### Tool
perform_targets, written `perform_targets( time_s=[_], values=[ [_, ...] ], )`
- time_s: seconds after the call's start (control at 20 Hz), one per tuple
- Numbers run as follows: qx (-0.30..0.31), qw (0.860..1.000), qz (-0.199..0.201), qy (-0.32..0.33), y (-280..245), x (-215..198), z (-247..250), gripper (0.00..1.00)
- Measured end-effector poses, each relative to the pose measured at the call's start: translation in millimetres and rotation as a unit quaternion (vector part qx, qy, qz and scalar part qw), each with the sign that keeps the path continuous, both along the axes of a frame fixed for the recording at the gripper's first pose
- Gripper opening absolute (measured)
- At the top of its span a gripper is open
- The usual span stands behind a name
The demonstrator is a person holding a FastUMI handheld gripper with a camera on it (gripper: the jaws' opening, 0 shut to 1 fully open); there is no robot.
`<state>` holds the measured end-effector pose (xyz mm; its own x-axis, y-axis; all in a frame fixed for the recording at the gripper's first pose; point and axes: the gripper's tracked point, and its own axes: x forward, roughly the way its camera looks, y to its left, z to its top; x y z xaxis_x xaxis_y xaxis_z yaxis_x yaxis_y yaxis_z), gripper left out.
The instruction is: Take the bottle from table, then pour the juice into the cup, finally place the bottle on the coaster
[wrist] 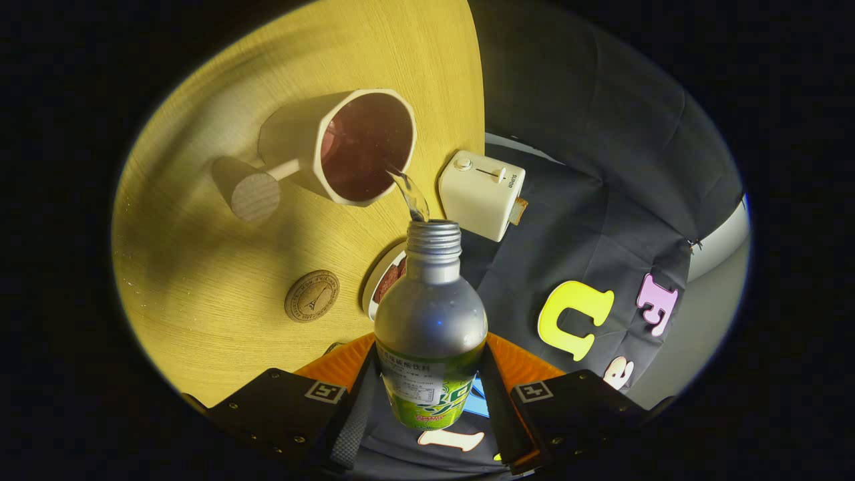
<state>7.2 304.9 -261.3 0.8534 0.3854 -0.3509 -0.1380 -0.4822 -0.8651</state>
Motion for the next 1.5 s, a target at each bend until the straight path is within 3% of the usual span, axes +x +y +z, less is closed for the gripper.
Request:
perform_targets(
  time_s=[0.65, 1.5],
  values=[
    [-0.031, 0.999, 0.012, -0.014, 4, -3, 1, 0.77],
    [-0.075, 0.997, -0.001, -0.035, 5, -9, 6, 0.77]
  ],
)
